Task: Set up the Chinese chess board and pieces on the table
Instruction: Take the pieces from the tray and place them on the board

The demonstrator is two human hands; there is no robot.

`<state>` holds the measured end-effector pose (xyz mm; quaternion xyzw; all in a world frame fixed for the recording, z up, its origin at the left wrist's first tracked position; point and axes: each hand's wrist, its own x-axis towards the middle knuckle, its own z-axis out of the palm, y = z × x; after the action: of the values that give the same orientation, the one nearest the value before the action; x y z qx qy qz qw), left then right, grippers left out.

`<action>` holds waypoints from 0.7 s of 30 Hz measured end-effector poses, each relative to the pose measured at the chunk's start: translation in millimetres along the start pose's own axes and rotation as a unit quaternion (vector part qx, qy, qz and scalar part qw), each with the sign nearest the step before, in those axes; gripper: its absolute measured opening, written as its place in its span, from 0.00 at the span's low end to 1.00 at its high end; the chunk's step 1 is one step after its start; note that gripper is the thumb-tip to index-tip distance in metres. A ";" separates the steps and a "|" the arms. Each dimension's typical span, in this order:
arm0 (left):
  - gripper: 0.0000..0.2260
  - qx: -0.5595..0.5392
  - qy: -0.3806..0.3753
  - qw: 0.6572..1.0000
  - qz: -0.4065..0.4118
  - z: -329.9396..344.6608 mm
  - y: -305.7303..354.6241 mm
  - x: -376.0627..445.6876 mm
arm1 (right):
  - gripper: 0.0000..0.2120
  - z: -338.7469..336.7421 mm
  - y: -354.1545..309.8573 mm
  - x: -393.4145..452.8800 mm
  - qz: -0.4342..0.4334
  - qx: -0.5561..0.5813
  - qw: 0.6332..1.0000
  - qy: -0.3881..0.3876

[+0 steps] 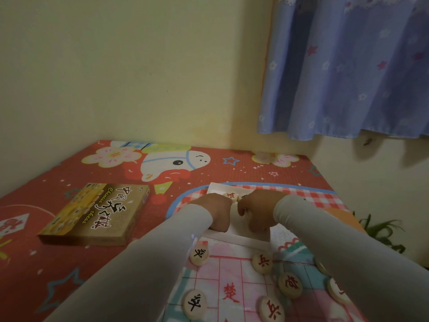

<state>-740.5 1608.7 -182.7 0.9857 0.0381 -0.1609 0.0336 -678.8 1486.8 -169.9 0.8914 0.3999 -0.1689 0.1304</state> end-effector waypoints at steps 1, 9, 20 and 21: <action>0.23 -0.007 0.002 1.000 -0.001 -0.5 -0.2 -1.0 | 0.22 2.2 0.7 2.0 0.004 0.005 1.000 0.006; 0.27 -0.091 0.068 0.993 0.008 3.7 -1.9 -0.3 | 0.23 3.7 5.0 -2.5 0.002 0.003 1.000 0.002; 0.16 -0.104 0.143 0.983 0.051 30.5 -9.2 6.4 | 0.19 12.5 2.6 -6.4 0.002 0.006 1.000 0.019; 0.15 -0.152 0.143 0.977 0.045 27.5 -10.4 8.5 | 0.19 12.6 3.8 -7.0 0.004 0.025 0.999 0.032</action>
<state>-742.1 1617.4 -212.1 0.9825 0.0219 -0.0090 0.1849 -682.8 1475.0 -178.2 0.9008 0.3964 -0.1496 0.0952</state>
